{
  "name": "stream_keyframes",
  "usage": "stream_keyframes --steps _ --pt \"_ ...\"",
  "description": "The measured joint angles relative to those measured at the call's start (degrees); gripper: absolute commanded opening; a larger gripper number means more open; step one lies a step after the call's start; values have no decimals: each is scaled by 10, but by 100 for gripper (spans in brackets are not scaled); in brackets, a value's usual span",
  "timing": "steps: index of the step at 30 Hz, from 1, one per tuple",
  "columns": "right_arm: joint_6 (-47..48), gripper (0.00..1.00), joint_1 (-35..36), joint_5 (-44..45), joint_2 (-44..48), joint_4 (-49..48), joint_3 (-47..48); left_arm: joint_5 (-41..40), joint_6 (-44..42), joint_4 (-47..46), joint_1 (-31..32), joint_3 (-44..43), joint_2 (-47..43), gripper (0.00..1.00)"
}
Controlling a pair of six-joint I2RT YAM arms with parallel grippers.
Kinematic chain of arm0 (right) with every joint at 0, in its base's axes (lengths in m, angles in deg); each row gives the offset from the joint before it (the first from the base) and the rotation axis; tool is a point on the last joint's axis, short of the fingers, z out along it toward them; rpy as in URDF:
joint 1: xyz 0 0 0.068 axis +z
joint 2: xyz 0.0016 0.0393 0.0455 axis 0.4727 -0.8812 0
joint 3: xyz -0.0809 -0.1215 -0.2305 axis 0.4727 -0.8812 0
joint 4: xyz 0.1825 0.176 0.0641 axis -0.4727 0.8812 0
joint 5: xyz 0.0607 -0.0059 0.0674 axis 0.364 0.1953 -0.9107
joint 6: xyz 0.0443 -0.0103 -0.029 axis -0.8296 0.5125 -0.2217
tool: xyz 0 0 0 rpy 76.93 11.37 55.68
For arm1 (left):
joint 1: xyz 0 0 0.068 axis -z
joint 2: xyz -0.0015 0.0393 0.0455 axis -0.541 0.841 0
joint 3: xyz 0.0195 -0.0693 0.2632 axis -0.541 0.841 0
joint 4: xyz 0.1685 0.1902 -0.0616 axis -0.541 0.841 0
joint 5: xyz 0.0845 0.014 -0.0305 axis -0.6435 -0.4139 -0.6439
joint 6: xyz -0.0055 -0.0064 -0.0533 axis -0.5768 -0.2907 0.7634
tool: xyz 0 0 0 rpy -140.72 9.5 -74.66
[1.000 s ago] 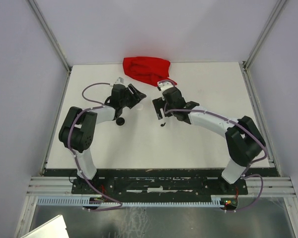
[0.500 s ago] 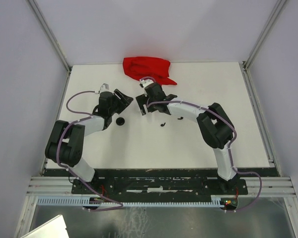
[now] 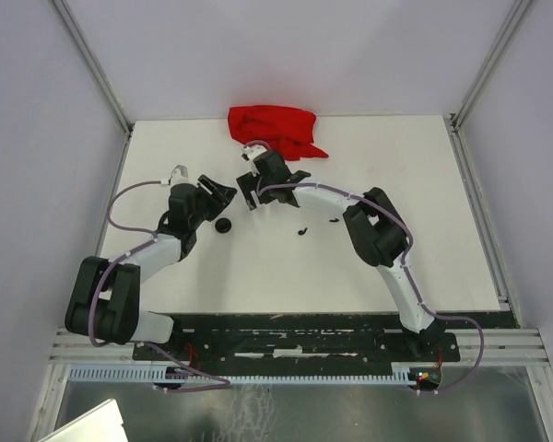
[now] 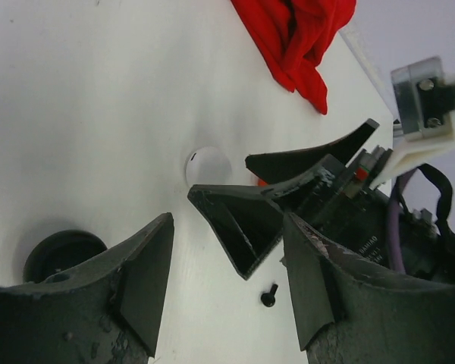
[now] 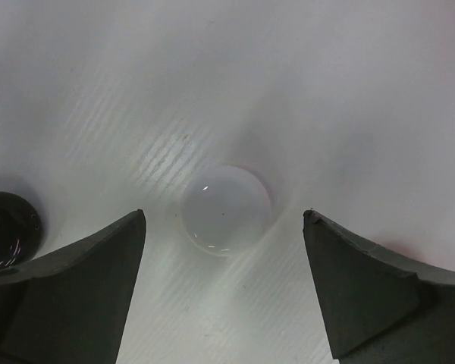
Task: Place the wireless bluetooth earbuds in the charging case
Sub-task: Adjust the charging case at the center of the board.
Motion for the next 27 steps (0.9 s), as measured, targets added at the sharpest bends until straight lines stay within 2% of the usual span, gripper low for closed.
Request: stream_keyframes --steps 10,19,23,27 --pt "19 84 12 22 -44 23 45 -10 0 14 -13 40 -92 66" --pt "30 71 15 34 -45 30 45 -11 0 16 -22 51 -110 66" --pt "40 63 16 37 -45 30 45 -11 0 17 -23 54 -110 66" --pt "52 48 16 37 -45 30 45 -11 0 17 -24 56 -110 66"
